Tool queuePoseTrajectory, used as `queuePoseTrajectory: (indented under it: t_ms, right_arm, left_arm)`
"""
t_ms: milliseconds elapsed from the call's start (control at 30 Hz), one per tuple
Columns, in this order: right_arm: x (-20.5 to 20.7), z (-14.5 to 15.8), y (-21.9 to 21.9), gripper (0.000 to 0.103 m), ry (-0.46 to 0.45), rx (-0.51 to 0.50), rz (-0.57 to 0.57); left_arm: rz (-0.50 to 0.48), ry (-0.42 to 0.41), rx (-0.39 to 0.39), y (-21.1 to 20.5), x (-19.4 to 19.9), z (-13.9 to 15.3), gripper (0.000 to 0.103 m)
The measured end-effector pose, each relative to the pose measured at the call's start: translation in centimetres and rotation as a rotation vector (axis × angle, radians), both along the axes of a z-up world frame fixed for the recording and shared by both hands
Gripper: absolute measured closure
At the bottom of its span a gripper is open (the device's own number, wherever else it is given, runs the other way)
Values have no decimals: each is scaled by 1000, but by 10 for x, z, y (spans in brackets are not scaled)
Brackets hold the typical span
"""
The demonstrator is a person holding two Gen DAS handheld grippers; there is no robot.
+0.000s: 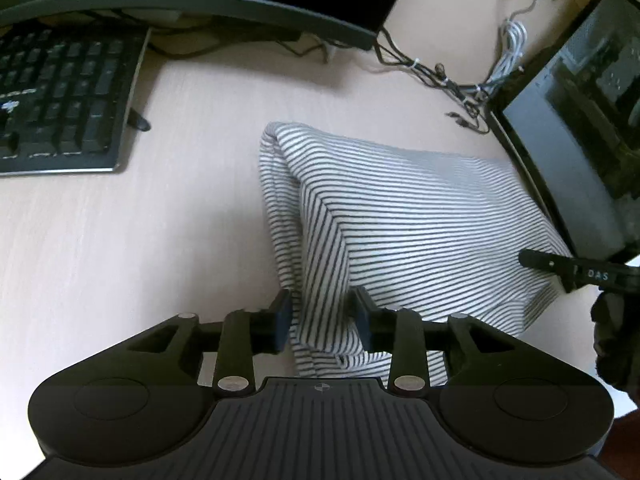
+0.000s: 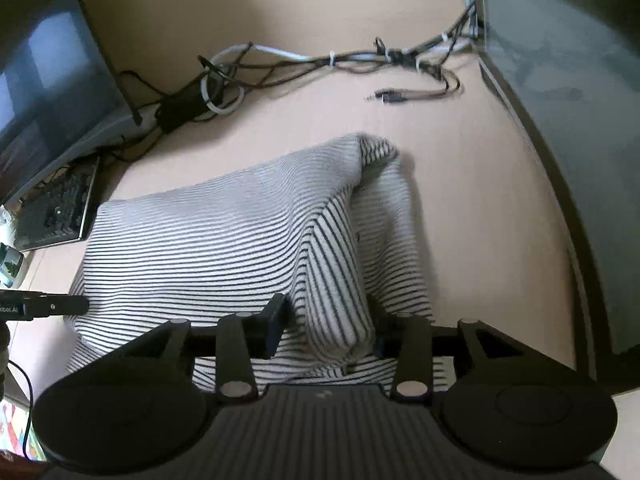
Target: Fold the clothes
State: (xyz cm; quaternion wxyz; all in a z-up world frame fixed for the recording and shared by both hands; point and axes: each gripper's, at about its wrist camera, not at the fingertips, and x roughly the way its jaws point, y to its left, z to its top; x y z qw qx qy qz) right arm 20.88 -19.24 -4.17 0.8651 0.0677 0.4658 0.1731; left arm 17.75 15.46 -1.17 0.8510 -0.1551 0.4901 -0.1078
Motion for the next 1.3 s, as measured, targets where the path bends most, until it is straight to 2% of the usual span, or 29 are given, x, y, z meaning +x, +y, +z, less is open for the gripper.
queuePoseTrajectory:
  t_ms: [67,133,200,300,367,400,433,467,533,600,633,800,900,1033,1133,1200,1300]
  right_arm:
    - [0,19,0,40,-71,-7,-2]
    - [0,38,1,33,-141,-8,-1]
    - [4,50,7,30,-194,38,20]
    - [11,46,23,20,-163,135,61]
    - [19,19,31,19,-73,155,51]
    - [22,4,33,19,-26,149,35]
    - [21,-8,33,19,-10,137,16]
    - [14,-11,33,17,-45,148,15]
    - [2,-9,37,16,-48,143,3]
    - [-10,-8,41,8,-50,139,-8]
    - [-17,-8,43,0,-50,140,-11]
    - [-51,-1,63,0,-54,65,-91]
    - [-66,4,81,0,-26,34,-121]
    - [-73,11,102,0,5,-15,-48]
    - [-74,29,93,0,9,-16,-42]
    - [-76,48,78,0,-62,-52,-79]
    - [-76,67,50,0,-175,-171,-145]
  left_arm:
    - [-1,-59,-15,2,-3,22,64]
    - [-8,-120,-49,4,-7,42,46]
    - [-27,-163,-114,3,-8,55,40]
    - [-66,-139,-194,-12,1,47,30]
    - [-79,-60,-208,-23,6,24,28]
    - [-78,-20,-212,-26,8,11,24]
    - [-76,19,-216,-28,10,-2,22]
    - [-73,58,-220,-31,11,-16,22]
    - [-87,44,-265,-29,12,-22,11]
    - [-101,48,-279,-30,22,-25,8]
    - [-111,46,-273,-32,29,-26,8]
    - [-171,-20,-264,-33,63,-29,0]
    - [-226,-76,-218,-46,93,-26,0]
    - [-269,-131,-103,-72,113,-20,0]
    - [-266,-133,-85,-73,101,-11,0]
    - [-263,-134,-75,-74,91,-5,0]
    - [-252,-102,-179,-67,65,0,0]
